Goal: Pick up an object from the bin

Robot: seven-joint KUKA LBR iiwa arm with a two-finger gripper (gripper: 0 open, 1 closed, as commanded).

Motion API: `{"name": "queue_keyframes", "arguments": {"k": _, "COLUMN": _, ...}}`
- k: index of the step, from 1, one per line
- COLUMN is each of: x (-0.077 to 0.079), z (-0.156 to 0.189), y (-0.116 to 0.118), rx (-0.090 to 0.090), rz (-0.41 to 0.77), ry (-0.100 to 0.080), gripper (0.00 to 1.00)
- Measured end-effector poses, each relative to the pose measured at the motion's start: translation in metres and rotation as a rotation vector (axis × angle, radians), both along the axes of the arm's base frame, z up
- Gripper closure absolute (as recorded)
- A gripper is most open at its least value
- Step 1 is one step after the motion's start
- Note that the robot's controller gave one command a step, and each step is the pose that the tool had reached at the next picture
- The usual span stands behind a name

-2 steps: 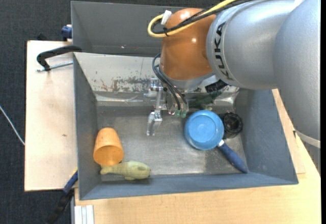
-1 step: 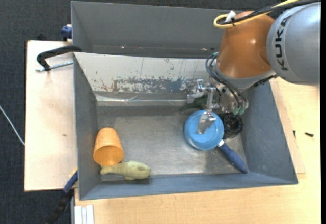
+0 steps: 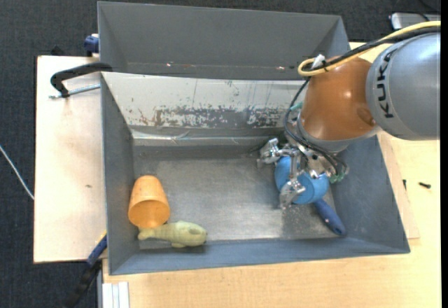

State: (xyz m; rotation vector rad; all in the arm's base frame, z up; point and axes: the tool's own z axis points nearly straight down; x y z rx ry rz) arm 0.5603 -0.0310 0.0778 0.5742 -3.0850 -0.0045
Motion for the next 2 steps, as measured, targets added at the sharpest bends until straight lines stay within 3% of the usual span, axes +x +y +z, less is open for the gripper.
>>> {"name": "queue_keyframes", "arguments": {"k": 1, "x": 0.013, "z": -0.002, "y": -0.034, "rx": 0.011, "rz": -0.035, "ry": -0.005, "gripper": 0.0}}
{"name": "queue_keyframes", "arguments": {"k": 2, "x": -0.002, "z": 0.005, "y": -0.061, "rx": 0.0, "rz": 0.154, "ry": -0.01, "gripper": 0.0}}
